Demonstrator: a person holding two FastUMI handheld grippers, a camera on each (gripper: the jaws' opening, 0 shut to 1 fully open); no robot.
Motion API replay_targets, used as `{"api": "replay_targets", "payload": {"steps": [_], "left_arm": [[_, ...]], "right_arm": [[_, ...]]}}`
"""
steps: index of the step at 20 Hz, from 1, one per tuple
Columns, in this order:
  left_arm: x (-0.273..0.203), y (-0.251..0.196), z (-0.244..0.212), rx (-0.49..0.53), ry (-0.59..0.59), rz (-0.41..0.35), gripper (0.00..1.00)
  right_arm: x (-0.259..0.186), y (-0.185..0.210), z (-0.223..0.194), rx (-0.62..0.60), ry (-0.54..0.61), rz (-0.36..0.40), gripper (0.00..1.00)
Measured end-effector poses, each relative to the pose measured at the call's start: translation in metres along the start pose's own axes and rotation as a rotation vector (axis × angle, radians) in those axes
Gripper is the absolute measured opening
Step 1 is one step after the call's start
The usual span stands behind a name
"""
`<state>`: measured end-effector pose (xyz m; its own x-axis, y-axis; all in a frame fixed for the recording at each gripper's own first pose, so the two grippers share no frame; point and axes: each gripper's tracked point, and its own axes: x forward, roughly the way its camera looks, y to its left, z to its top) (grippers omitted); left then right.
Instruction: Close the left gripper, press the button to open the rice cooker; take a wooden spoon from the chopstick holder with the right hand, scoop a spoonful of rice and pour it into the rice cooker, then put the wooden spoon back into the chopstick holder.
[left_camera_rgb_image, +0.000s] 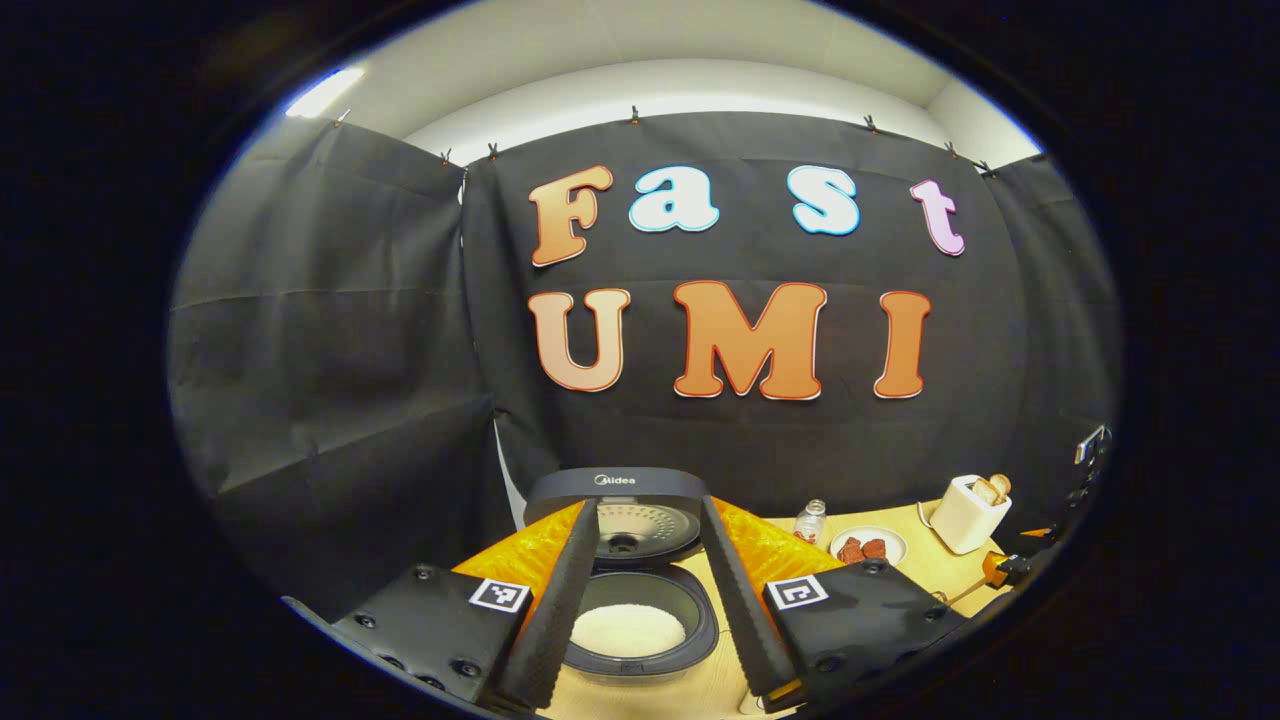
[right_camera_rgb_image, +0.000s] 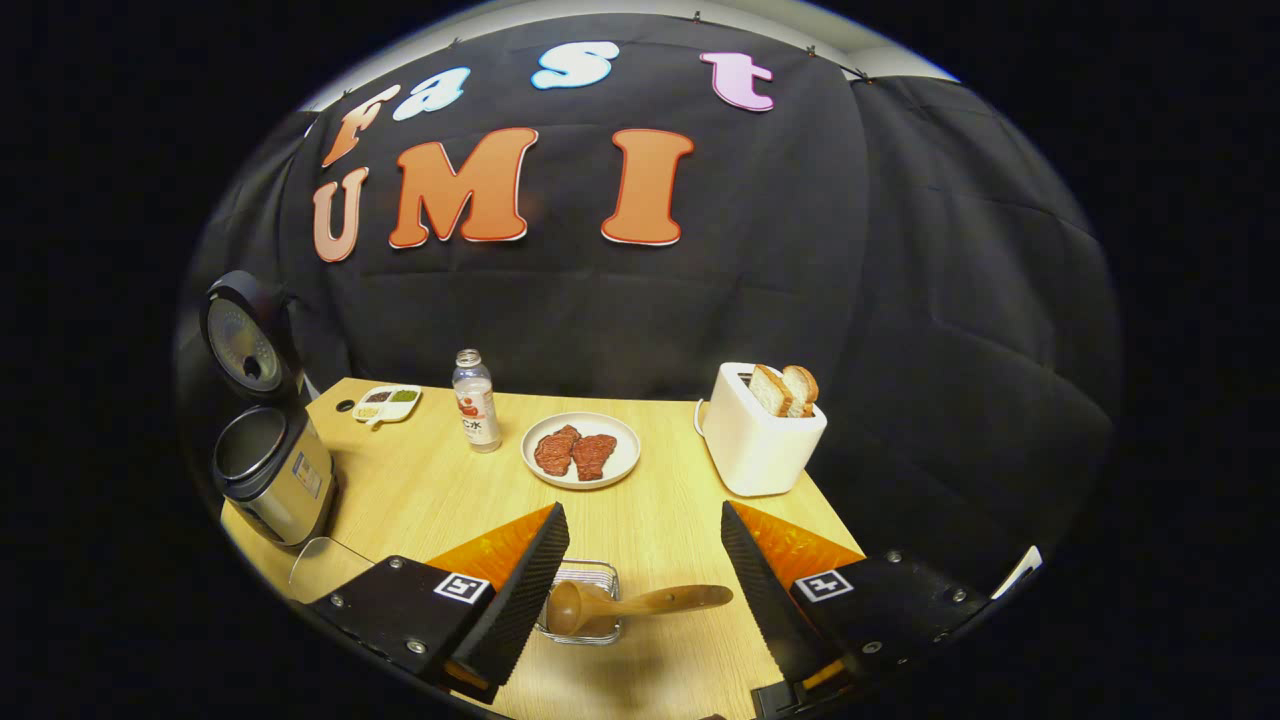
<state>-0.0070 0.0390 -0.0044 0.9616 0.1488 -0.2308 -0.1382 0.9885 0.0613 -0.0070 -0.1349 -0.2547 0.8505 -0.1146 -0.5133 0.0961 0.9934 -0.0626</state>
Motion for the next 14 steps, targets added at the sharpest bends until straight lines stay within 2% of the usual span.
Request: {"api": "replay_targets", "payload": {"steps": [3, 5, 8, 10, 12, 14], "left_arm": [[-0.004, -0.014, -0.004, 0.033, -0.015, -0.014, 0.66], [-0.007, -0.022, 0.001, 0.062, -0.052, -0.012, 0.77], [-0.01, -0.039, 0.003, 0.088, -0.096, -0.025, 0.71], [-0.014, -0.055, -0.007, 0.059, -0.087, -0.053, 0.66], [-0.018, -0.062, -0.015, 0.039, -0.08, -0.071, 0.66], [-0.022, -0.067, -0.019, 0.034, -0.095, -0.075, 0.66]], "right_arm": [[0.012, -0.011, -0.02, 0.018, 0.046, -0.015, 0.95], [0.017, -0.018, -0.033, 0.035, 0.076, -0.032, 0.95], [0.029, -0.026, -0.067, 0.129, 0.147, -0.049, 0.95], [0.036, -0.021, -0.091, 0.243, 0.213, -0.038, 0.95], [0.04, -0.007, -0.102, 0.362, 0.249, -0.009, 0.95], [0.044, 0.002, -0.103, 0.428, 0.255, 0.021, 0.94]]}}
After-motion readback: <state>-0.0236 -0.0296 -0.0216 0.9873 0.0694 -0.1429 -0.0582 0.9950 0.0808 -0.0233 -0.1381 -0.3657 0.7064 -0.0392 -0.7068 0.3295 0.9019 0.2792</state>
